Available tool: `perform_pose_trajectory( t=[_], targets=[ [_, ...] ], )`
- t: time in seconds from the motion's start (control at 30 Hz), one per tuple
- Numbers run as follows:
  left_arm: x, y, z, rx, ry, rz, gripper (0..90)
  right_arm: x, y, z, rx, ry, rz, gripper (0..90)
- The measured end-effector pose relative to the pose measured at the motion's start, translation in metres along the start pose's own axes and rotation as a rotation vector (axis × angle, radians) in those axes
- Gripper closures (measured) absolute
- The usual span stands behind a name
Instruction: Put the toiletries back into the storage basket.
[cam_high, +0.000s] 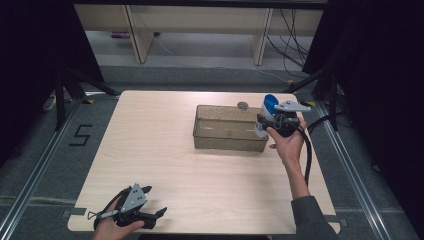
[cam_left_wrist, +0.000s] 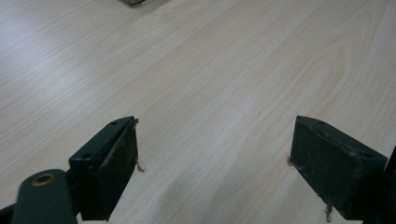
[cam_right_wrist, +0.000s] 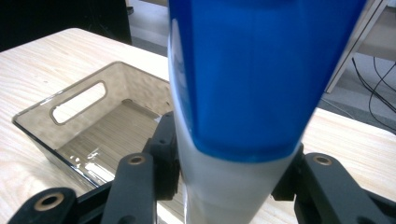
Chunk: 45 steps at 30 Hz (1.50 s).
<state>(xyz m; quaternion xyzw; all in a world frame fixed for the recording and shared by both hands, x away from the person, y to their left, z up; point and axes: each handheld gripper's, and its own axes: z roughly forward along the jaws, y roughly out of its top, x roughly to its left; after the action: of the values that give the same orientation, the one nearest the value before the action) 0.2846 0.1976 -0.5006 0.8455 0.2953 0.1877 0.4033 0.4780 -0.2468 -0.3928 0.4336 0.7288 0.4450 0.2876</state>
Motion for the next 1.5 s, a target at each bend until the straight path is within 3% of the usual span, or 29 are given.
perform_pose_trajectory(
  t=[0.07,0.1,0.17,0.2,0.27,0.33,0.4,0.43,0.47,0.6,0.67,0.73,0.77,0.83,0.93,1.0,1.2,1.3,1.37,1.4,1.5],
  targets=[
    [-0.001,0.0,0.001,-0.015,-0.006,-0.02,14.9,-0.001,-0.001,0.002,0.024,0.005,-0.008,56.2],
    [0.0,0.0,0.0,0.003,0.002,0.001,14.9,-0.001,-0.001,0.002,0.024,0.005,-0.008,56.2],
    [-0.001,0.0,0.001,-0.009,-0.004,-0.012,14.9,0.0,-0.003,0.004,0.023,0.008,-0.001,56.2],
    [-0.001,0.0,0.0,-0.004,-0.004,-0.007,14.9,-0.002,-0.003,0.005,0.016,0.004,-0.031,56.2],
    [0.0,0.0,0.0,0.0,0.003,-0.001,14.9,-0.002,-0.005,0.007,0.022,0.005,-0.041,56.2],
    [0.0,0.0,0.001,0.002,0.003,-0.001,14.9,0.002,-0.007,0.008,0.034,0.007,-0.011,56.2],
    [-0.001,0.0,0.0,0.004,0.007,-0.004,14.9,0.003,-0.009,0.01,0.042,0.015,-0.014,56.2],
    [-0.002,0.0,0.001,-0.008,0.002,-0.018,14.9,0.0,-0.009,0.01,0.033,0.004,-0.057,56.2],
    [-0.001,-0.001,0.001,-0.004,-0.002,-0.012,14.9,0.002,-0.011,0.011,0.043,0.018,-0.028,56.2],
    [-0.001,-0.001,0.002,-0.004,-0.001,-0.014,14.9,0.0,-0.013,0.014,0.037,0.013,-0.035,56.2],
    [-0.001,-0.001,0.001,-0.001,-0.002,-0.012,14.9,0.001,-0.016,0.015,0.049,0.011,-0.012,56.2],
    [-0.002,-0.001,0.003,-0.02,0.001,-0.031,14.9,-0.001,-0.018,0.017,0.038,0.002,-0.038,56.2],
    [-0.002,-0.001,0.003,-0.02,0.001,-0.031,14.9,0.0,-0.019,0.018,0.06,0.013,-0.011,56.2],
    [-0.001,-0.001,0.002,-0.001,-0.003,-0.013,14.9,0.0,-0.021,0.02,0.054,0.007,-0.012,56.2],
    [-0.001,-0.001,0.002,-0.01,0.003,-0.014,14.9,-0.001,-0.022,0.021,0.058,0.005,-0.036,56.2],
    [-0.001,0.0,0.001,0.005,0.006,-0.005,14.9,0.0,-0.023,0.022,0.063,0.012,-0.025,56.1],
    [-0.003,-0.001,0.003,-0.026,-0.005,-0.032,14.9,0.002,-0.027,0.026,0.077,0.005,-0.009,56.1],
    [-0.003,-0.001,0.003,-0.027,-0.005,-0.033,14.9,-0.001,-0.029,0.03,0.084,-0.001,-0.048,56.1],
    [-0.001,-0.001,0.002,-0.006,0.011,0.0,14.9,0.001,-0.031,0.032,0.103,0.003,-0.021,56.1],
    [0.0,0.0,0.001,0.009,-0.001,0.005,14.9,0.0,-0.032,0.034,0.096,0.002,-0.037,56.1],
    [-0.002,0.0,0.002,-0.014,-0.01,-0.023,14.9,-0.001,-0.033,0.034,0.11,0.001,-0.019,56.1]
  ],
)
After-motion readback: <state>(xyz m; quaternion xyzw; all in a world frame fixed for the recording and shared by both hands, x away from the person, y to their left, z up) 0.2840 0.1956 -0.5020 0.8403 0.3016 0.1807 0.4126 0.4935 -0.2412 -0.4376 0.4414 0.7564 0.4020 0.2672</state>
